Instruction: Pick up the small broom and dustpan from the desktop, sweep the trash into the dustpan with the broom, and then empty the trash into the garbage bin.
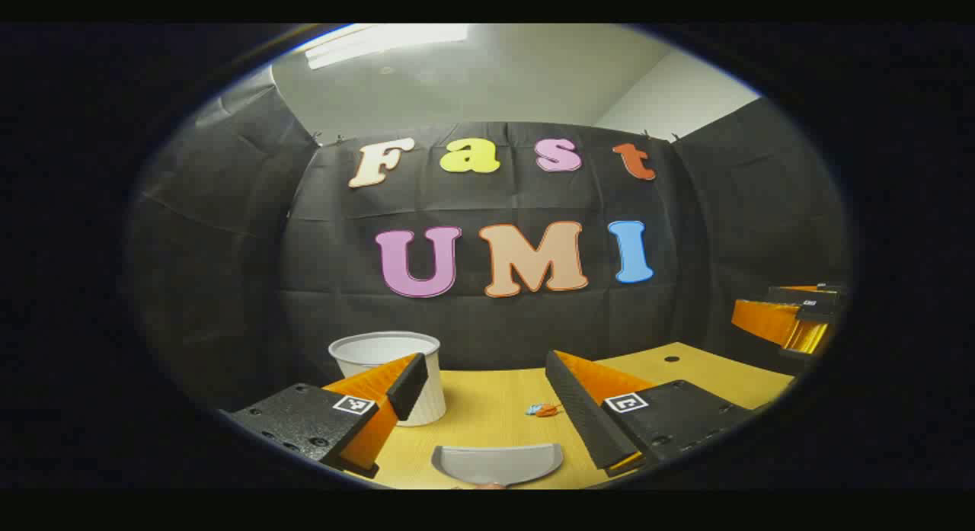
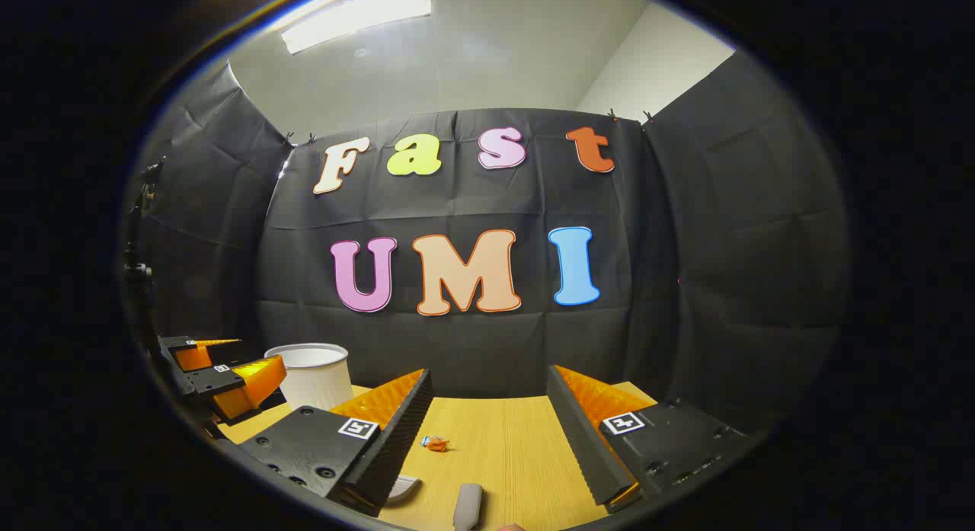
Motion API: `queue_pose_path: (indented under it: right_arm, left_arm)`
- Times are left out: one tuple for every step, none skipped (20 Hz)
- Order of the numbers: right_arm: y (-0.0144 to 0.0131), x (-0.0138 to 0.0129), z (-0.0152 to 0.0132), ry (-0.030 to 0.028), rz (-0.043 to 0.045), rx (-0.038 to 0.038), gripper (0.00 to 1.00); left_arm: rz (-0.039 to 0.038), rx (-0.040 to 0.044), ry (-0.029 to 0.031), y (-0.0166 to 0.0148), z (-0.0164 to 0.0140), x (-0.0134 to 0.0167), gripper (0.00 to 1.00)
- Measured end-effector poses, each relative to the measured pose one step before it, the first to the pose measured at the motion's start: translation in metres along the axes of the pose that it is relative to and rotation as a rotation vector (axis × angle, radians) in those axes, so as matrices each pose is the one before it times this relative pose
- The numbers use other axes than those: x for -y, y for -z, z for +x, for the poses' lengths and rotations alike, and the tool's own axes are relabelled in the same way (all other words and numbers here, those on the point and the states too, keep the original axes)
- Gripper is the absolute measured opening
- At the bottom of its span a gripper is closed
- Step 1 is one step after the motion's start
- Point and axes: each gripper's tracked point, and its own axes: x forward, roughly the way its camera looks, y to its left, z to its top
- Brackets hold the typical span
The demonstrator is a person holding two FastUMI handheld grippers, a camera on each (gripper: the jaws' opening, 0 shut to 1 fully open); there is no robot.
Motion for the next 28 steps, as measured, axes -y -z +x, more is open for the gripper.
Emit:
queue_pose_path:
  right_arm:
    - [0.00038, -0.00168, -0.00055, -0.00281, 0.00122, 0.00001, 0.90]
    - [0.00029, -0.00125, 0.00011, -0.00402, 0.00068, -0.00355, 0.90]
    - [-0.00007, -0.00231, -0.00061, -0.00831, 0.00136, -0.00011, 0.90]
    - [-0.00104, -0.00179, 0.00015, -0.00419, 0.00157, 0.00137, 0.90]
    - [-0.00114, -0.00025, 0.00022, -0.00243, 0.00097, 0.00046, 0.90]
    - [-0.00022, -0.00038, 0.00096, 0.00044, -0.00064, 0.00301, 0.90]
    - [-0.00168, 0.00083, -0.00054, 0.00140, -0.00079, 0.00190, 0.90]
    - [0.00011, 0.00073, -0.00075, 0.00130, -0.00028, 0.00004, 0.90]
    - [-0.00031, 0.00006, -0.00196, 0.00115, -0.00024, -0.00045, 0.90]
    - [-0.00064, 0.00103, 0.00028, 0.00210, 0.00017, 0.00041, 0.90]
    - [-0.00062, -0.00056, -0.00024, 0.00129, 0.00097, 0.00069, 0.90]
    - [-0.00123, 0.00001, 0.00074, 0.00120, 0.00135, 0.00240, 0.90]
    - [-0.00007, 0.00117, -0.00105, 0.00256, 0.00069, 0.00201, 0.90]
    - [-0.00096, -0.00001, -0.00077, 0.00149, -0.00027, 0.00162, 0.90]
    - [-0.00204, 0.00072, -0.00042, 0.00148, -0.00144, 0.00381, 0.90]
    - [0.00015, 0.00011, -0.00115, 0.00015, -0.00069, 0.00178, 0.90]
    - [-0.00025, -0.00086, -0.00113, -0.00240, -0.00107, 0.00024, 0.90]
    - [-0.00008, -0.00024, -0.00060, -0.00113, -0.00168, 0.00139, 0.90]
    - [-0.00028, -0.00106, 0.00045, -0.00107, -0.00097, 0.00104, 0.90]
    - [-0.00012, -0.00073, 0.00037, -0.00127, -0.00008, -0.00062, 0.90]
    - [0.00050, -0.00042, -0.00082, -0.00187, 0.00120, -0.00110, 0.90]
    - [0.00031, -0.00041, -0.00014, -0.00189, 0.00160, -0.00104, 0.90]
    - [-0.00080, -0.00115, -0.00068, -0.00216, 0.00027, 0.00122, 0.90]
    - [-0.00045, -0.00015, 0.00056, -0.00018, -0.00161, 0.00091, 0.90]
    - [0.00082, -0.00021, -0.00156, -0.00087, -0.00128, -0.00203, 0.90]
    - [0.00060, 0.00047, 0.00055, 0.00115, -0.00010, -0.00187, 0.90]
    - [0.00033, -0.00086, 0.00002, -0.00021, 0.00035, -0.00027, 0.90]
    - [0.00018, -0.00068, 0.00073, -0.00105, -0.00080, -0.00128, 0.90]
  left_arm:
    - [0.00244, -0.00030, -0.00145, -0.00007, -0.00005, -0.00067, 0.93]
    - [0.00125, 0.00048, 0.00203, -0.00080, 0.00055, 0.00006, 0.93]
    - [0.00265, 0.00096, 0.00002, -0.00006, -0.00049, 0.00045, 0.93]
    - [0.00203, 0.00341, -0.00253, -0.00051, -0.00041, -0.00140, 0.93]
    - [0.00021, 0.00170, 0.00236, -0.00069, -0.00030, 0.00010, 0.93]
    - [0.00068, 0.00048, 0.00095, -0.00072, -0.00040, 0.00020, 0.95]
    - [0.00066, 0.00127, 0.00092, 0.00025, 0.00012, 0.00040, 0.93]
    - [0.00128, -0.00010, 0.00026, -0.00079, 0.00023, 0.00019, 0.93]
    - [0.00107, 0.00108, -0.00032, 0.00016, -0.00028, -0.00051, 0.93]
    - [0.00052, 0.00170, 0.00216, -0.00130, -0.00025, 0.00059, 0.93]
    - [0.00151, 0.00171, 0.00019, -0.00038, 0.00008, 0.00006, 0.93]
    - [0.00177, 0.00093, 0.00027, -0.00027, -0.00043, 0.00000, 0.93]
    - [0.00054, 0.00043, 0.00194, 0.00004, -0.00107, 0.00064, 0.93]
    - [0.00000, 0.00075, 0.00140, -0.00033, 0.00022, 0.00041, 0.93]
    - [0.00008, -0.00151, 0.00123, 0.00088, -0.00024, 0.00016, 0.93]
    - [0.00004, 0.00119, 0.00032, -0.00042, -0.00056, 0.00046, 0.95]
    - [0.00021, -0.00038, -0.00019, -0.00023, -0.00040, -0.00012, 0.93]
    - [0.00030, 0.00044, 0.00045, -0.00084, -0.00007, -0.00008, 0.95]
    - [0.00091, -0.00008, 0.00054, 0.00105, -0.00077, 0.00009, 0.93]
    - [0.00121, 0.00088, -0.00129, -0.00057, -0.00056, -0.00052, 0.93]
    - [0.00136, 0.00095, 0.00018, 0.00020, -0.00078, -0.00019, 0.93]
    - [0.00176, 0.00005, -0.00024, -0.00123, -0.00043, -0.00022, 0.93]
    - [0.00170, 0.00080, -0.00156, 0.00062, 0.00013, -0.00052, 0.93]
    - [0.00105, -0.00087, -0.00094, -0.00051, -0.00013, -0.00035, 0.93]
    - [0.00098, 0.00035, -0.00150, 0.00116, -0.00089, 0.00001, 0.93]
    - [0.00202, 0.00004, -0.00366, -0.00021, -0.00011, -0.00106, 0.93]
    - [0.00197, 0.00180, -0.00085, -0.00098, -0.00038, -0.00056, 0.93]
    - [0.00242, 0.00055, -0.00069, -0.00042, -0.00042, 0.00009, 0.93]
